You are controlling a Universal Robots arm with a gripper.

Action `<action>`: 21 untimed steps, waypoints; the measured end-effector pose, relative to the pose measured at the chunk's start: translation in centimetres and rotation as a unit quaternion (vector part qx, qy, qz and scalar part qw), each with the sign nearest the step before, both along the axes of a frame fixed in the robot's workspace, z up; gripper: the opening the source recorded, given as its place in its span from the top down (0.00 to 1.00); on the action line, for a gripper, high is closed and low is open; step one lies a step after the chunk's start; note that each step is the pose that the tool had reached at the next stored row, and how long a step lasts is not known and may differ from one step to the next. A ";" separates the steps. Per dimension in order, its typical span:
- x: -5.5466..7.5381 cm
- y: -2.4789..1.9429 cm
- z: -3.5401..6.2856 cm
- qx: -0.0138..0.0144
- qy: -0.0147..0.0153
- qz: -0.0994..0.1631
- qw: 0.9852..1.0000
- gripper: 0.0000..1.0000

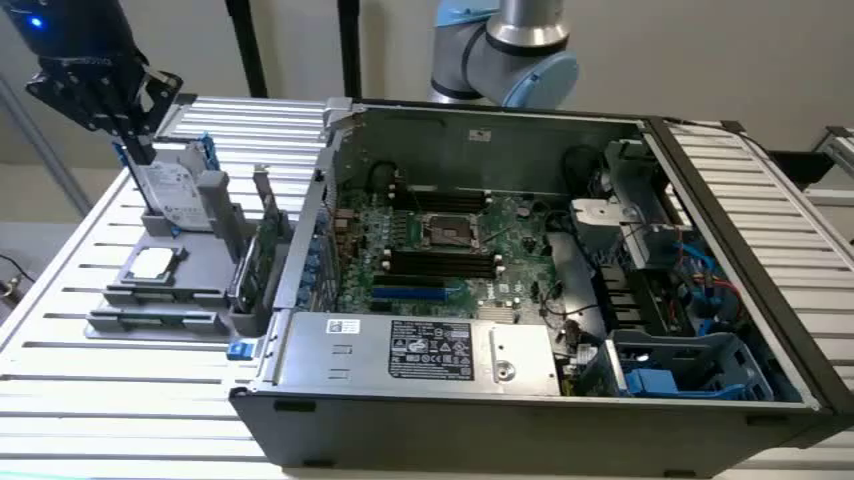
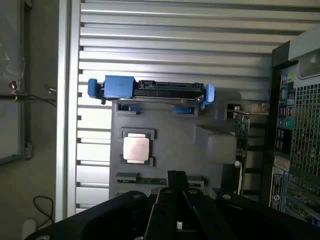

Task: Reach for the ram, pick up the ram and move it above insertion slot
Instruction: 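Reach for the ram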

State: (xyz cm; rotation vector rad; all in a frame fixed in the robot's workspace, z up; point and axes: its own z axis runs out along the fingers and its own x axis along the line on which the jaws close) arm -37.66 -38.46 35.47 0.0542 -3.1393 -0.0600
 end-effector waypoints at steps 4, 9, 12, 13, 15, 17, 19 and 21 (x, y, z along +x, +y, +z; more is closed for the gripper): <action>0.0 0.00 0.00 0.000 0.000 0.001 1.000 0.89; 0.0 0.00 0.00 0.000 0.000 0.001 1.000 0.89; 0.0 0.00 0.00 0.000 0.000 0.002 1.000 0.89; 0.0 -0.05 0.00 0.000 0.000 0.002 1.000 0.89; 0.0 -0.43 0.00 0.000 0.000 0.002 1.000 0.89; 0.0 -1.01 0.00 0.000 0.000 0.002 1.000 0.89; 0.0 -1.69 0.00 0.000 0.000 0.002 1.000 0.89; 0.0 -2.40 0.00 0.000 0.001 0.002 1.000 0.89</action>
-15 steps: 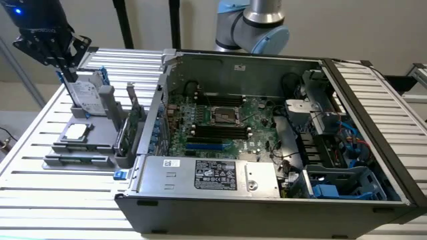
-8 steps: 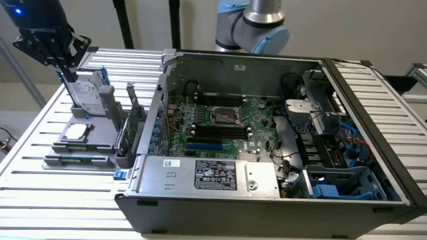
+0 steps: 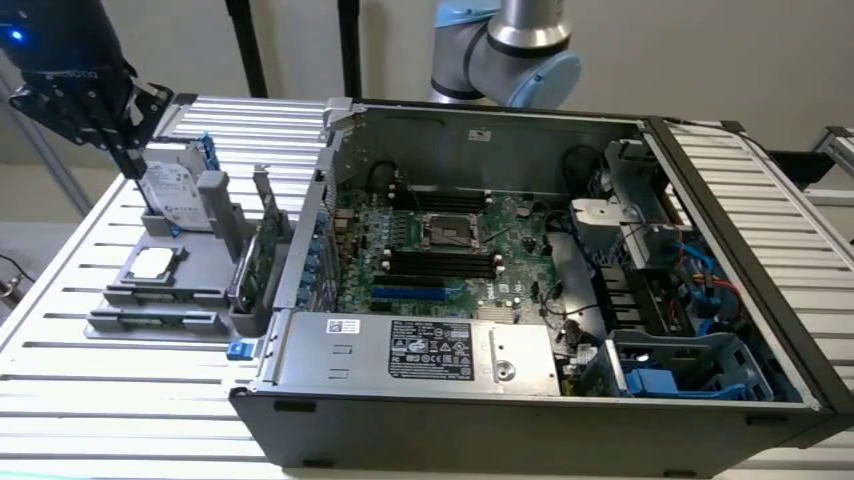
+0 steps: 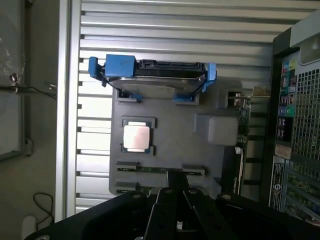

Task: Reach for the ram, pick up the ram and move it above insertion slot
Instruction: 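Reach for the ram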

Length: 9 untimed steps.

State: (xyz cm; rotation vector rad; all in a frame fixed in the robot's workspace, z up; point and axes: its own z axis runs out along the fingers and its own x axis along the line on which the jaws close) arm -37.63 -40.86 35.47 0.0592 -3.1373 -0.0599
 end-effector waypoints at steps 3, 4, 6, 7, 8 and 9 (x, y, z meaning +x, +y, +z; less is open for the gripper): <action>0.0 -1.17 -0.01 0.000 0.001 0.000 1.000 0.89; 0.0 -1.60 -0.01 0.000 0.001 0.000 1.000 0.89; 0.0 -2.45 -0.01 0.000 0.001 0.000 1.000 0.89; 0.0 -2.86 -0.02 0.000 0.001 0.000 1.000 0.89; 0.0 -3.28 -0.02 0.000 0.002 0.000 1.000 0.89; 0.0 -3.69 -0.02 0.000 0.002 0.000 1.000 0.89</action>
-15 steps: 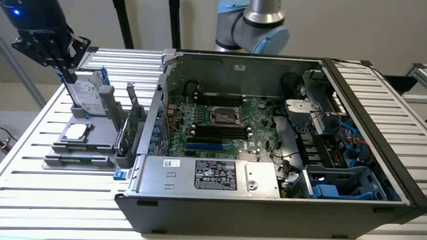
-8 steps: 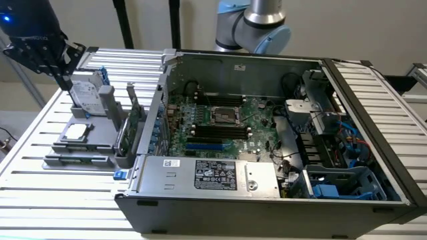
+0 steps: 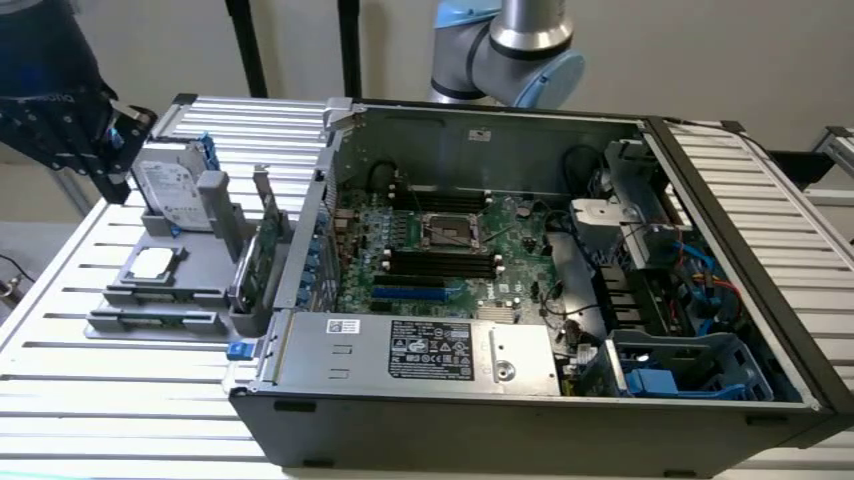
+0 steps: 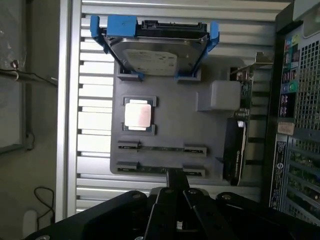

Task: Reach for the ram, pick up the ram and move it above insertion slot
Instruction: 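Reach for the ram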

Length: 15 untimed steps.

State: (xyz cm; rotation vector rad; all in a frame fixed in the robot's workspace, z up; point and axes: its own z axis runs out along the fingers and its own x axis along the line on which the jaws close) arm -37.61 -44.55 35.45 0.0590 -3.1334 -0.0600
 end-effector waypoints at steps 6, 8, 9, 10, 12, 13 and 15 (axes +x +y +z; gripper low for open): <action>0.0 -0.55 -0.01 0.000 0.000 0.000 1.000 0.89; 0.0 -0.56 -0.01 0.000 0.001 0.012 1.000 0.89; 0.0 -0.56 0.00 0.000 0.001 0.021 1.000 0.89; 0.0 -0.56 -0.01 0.000 0.001 0.029 1.000 0.89; 0.0 -0.56 -0.01 0.000 0.001 0.047 0.999 0.89; 0.0 -0.56 0.00 0.000 0.001 0.055 0.998 0.89; 0.0 -0.56 -0.01 0.000 0.002 0.073 0.997 0.89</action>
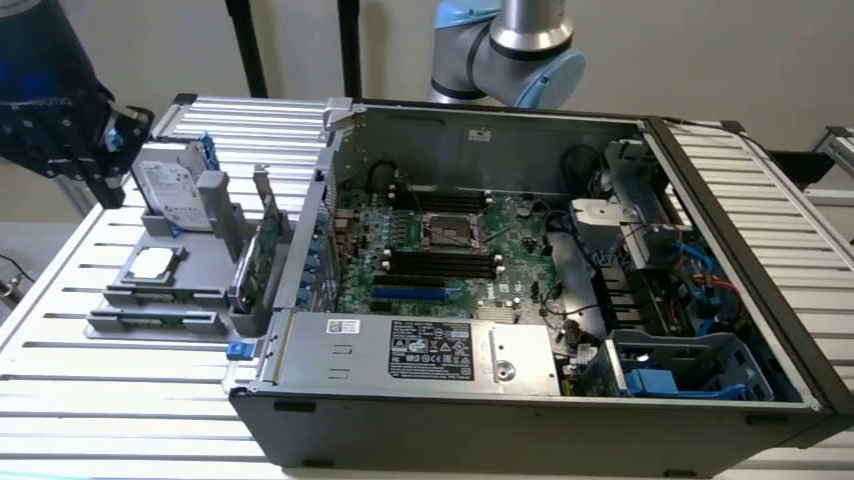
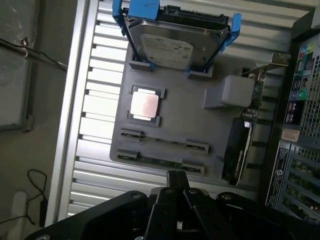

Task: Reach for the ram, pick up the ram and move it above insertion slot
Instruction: 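Reach for the ram, then pick up the ram and move it above insertion slot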

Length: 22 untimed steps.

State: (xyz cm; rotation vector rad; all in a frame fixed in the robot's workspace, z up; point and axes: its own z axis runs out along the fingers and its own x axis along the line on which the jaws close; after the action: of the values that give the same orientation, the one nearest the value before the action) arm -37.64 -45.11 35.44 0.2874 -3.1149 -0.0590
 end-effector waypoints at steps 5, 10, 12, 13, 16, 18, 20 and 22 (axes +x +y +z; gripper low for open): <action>0.0 0.00 0.00 0.000 0.001 0.044 0.999 0.89; 0.0 0.00 0.01 0.000 0.001 0.089 0.996 0.89; 0.0 0.00 0.00 0.000 0.002 0.107 0.994 0.89; 0.0 0.00 0.00 0.000 0.002 0.116 0.993 0.89; 0.0 0.00 0.00 0.000 0.002 0.142 0.990 0.89; 0.0 0.00 0.00 0.000 0.002 0.160 0.987 0.89; 0.0 0.00 0.00 0.000 0.003 0.178 0.984 0.89; 0.0 0.00 0.00 0.000 0.003 0.195 0.981 0.89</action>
State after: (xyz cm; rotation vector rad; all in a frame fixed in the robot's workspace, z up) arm -37.64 -45.11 35.44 0.8864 -2.9863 -0.0544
